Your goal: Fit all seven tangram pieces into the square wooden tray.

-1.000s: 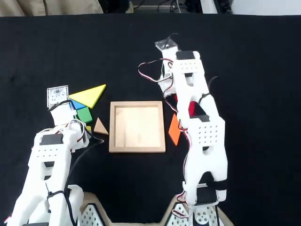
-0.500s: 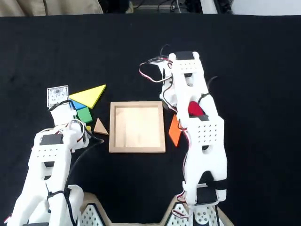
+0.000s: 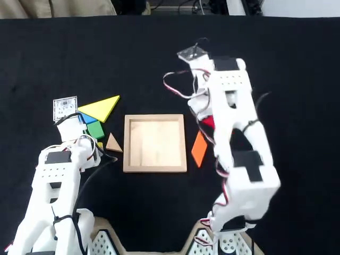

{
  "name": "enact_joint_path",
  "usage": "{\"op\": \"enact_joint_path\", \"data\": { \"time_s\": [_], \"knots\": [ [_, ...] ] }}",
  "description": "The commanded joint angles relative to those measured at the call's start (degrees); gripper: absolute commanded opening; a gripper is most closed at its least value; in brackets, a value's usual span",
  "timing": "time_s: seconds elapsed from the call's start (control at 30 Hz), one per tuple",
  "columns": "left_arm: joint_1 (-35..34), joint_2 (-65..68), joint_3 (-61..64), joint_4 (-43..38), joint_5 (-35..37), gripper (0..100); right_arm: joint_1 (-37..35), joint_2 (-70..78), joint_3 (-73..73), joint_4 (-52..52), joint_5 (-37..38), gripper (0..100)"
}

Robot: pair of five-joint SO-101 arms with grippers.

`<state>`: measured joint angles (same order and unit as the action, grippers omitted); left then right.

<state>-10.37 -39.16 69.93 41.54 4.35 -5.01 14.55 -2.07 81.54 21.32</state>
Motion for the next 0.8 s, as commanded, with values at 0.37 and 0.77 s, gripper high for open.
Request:
{"op": "enact_joint_path", "data": {
  "time_s": [0.37, 0.77],
  "knots": [
    [-0.13, -0.62, -0.57, -1.14, 0.53, 20, 0.09, 14.64, -17.89, -9.76, -19.78, 3.2],
    [0.04, -0.62, -0.66, -1.14, 0.44, 20, 0.26, 30.37, -42.33, 14.07, -14.07, 1.0]
  ]
}}
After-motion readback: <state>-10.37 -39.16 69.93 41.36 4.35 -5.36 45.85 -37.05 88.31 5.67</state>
